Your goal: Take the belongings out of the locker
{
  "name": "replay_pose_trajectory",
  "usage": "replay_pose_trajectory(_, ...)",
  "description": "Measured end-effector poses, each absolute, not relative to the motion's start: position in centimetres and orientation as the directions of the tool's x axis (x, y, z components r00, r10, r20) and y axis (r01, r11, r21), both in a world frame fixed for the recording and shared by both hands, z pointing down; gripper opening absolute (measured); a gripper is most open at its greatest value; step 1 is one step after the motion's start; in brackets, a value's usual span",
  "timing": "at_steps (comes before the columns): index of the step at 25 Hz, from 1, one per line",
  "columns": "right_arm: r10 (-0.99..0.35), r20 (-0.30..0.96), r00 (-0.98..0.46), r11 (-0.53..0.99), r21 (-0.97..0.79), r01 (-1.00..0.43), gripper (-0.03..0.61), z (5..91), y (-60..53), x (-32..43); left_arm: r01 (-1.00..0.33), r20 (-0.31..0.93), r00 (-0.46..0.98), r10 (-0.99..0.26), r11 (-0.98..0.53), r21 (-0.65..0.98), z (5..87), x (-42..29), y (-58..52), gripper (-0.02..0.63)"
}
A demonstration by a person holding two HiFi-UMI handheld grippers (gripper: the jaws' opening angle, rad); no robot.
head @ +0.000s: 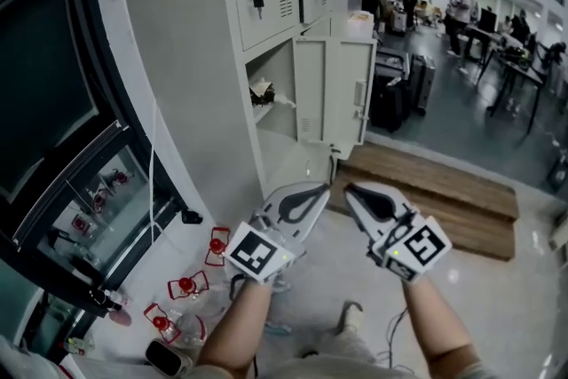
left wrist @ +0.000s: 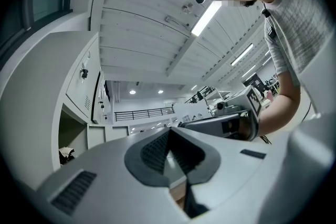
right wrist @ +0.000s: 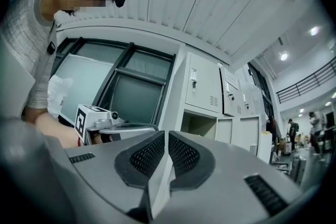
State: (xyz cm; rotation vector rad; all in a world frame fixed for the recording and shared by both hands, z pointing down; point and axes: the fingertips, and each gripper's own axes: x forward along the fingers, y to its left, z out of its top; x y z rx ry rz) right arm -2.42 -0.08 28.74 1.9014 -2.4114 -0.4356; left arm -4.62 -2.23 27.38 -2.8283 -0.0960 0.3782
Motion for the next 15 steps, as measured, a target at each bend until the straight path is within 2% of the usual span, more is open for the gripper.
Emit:
replay_pose_trajectory(6,-0.938,-0.156,-0.311,0.27,0.233,-0.934,0.005,28.9,-3.4,0.3,-0.02,-0.238,0.97,0.053,-0.956,-0.291,27.6,-1.6,-5.3,0.003)
replay_pose_trajectory(15,-0.895,-0.131,-0.427,0.39,0.235,-0.89,0.005,29.4,-9.5,6.6,-0.147,-0.23,0.969,-0.09,-0.958,-0.245,27.8,3.9,-11.6,0.003)
